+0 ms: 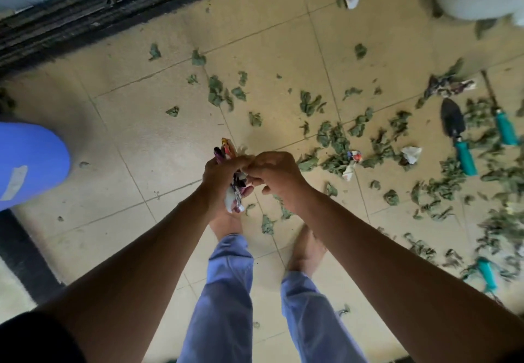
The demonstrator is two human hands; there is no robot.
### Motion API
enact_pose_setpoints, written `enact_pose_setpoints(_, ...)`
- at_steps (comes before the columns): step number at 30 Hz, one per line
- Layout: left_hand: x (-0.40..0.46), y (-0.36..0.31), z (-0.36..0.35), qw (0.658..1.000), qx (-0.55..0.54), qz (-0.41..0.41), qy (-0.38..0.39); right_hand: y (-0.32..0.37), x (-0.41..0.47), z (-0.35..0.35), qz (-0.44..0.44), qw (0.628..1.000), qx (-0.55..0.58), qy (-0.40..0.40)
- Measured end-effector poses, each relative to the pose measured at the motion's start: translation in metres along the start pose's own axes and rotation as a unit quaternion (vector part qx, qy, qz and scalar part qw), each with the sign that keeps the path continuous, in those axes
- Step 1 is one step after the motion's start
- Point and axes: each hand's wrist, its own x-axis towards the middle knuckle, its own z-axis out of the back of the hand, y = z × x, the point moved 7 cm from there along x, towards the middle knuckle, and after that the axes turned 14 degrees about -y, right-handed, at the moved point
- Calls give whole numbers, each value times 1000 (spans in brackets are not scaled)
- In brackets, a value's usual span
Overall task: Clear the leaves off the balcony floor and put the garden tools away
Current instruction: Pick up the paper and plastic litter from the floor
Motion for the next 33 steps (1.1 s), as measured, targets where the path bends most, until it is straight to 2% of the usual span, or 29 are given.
enact_pose_setpoints(4, -9, 16, -18, 998, 23, -21, -63, -29, -3, 26, -8, 1000, 1, 13)
enact_pose_setpoints(6, -13, 22, -32, 997, 34, -38, -60, -48, 7, 53, -11, 998, 18, -59)
enact_pose_setpoints(9, -13, 37, -52, 996, 65, -50, -43, -81, 24, 106, -8, 976, -7, -219)
enact_pose_setpoints(12, -12, 50, -67, 992, 101, -66, -45, -111, 39, 154, -10, 950, -58, -307)
enact_pose_setpoints(18, -4, 84, -86, 987, 132, -84, -34, -166, 77, 194, -49, 937, -65, -341)
enact_pose_setpoints(24, 10, 105, -94, 989, 129, -67, -14, -171, 120, 196, -43, 929, -37, -365)
enact_pose_setpoints(33, 11, 118, -99, 986, 153, -64, -7, -212, 117, 211, -106, 911, 88, -390)
